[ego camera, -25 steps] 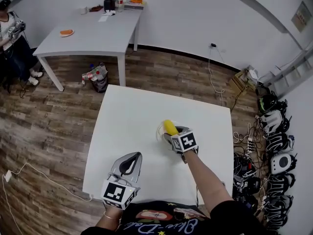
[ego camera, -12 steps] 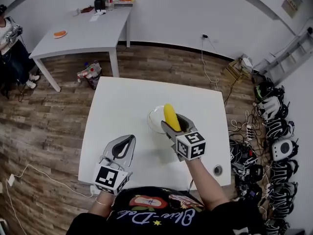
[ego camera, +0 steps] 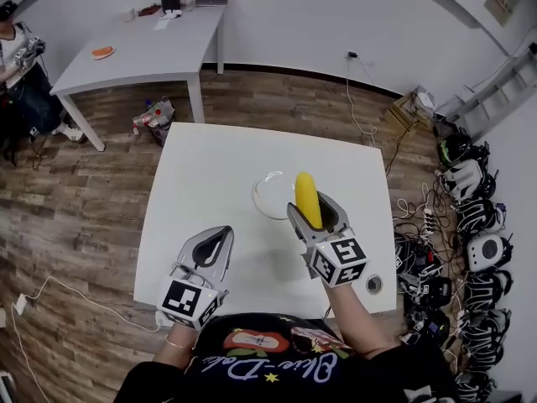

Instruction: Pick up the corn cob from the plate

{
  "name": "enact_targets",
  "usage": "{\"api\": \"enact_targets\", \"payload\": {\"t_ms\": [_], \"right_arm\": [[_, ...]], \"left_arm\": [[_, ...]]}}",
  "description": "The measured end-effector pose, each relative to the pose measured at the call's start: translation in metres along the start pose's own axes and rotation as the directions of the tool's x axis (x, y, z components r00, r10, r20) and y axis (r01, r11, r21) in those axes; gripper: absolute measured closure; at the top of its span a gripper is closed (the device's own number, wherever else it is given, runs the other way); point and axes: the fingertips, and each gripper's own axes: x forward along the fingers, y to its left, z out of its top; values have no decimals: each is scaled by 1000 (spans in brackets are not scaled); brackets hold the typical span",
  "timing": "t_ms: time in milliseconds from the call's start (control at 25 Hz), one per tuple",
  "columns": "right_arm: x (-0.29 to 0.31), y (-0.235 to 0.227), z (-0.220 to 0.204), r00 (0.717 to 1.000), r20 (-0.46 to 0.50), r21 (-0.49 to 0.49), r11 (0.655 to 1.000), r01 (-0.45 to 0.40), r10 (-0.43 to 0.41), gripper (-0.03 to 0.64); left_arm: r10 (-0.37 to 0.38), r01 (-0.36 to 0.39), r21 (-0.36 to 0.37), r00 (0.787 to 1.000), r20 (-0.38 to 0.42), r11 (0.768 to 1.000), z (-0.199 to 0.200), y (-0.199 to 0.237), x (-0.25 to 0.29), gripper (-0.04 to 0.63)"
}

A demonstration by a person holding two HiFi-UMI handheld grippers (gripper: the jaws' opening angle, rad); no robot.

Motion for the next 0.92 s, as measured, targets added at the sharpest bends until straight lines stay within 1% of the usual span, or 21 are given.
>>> {"api": "enact_targets", "payload": {"t_ms": [120,320,440,520,720,920], "right_arm": [[-1,-1,-3,1000,-7,13,1000,-1,1,348],[3,-4,-6,1000,-26,19,1000,-17,17,348],[6,-6,-3,999,-30,13,1000,-21,21,348],[7,-8,-2,999,-31,15,1000,-21,21,348],[11,-9,-1,999,-29,19,999,-27,28,348],[11,-14,1,999,-24,18,999,-36,36,348]], "left_arm": [[1,-1,-18,1000,-9,1000,-2,1,2,597],[5,-6,-15,1000,-15,1000,-5,4,7,597],[7,-7,-36,1000,-7,999,-3,8,12,597],[0,-1,-42,1000,-17,999,-4,9,15,597],[-11,10,-7,998,-62,1000,-13,4,18,597],[-5,4,-13,999,-49,1000,-11,0,22,597]]}}
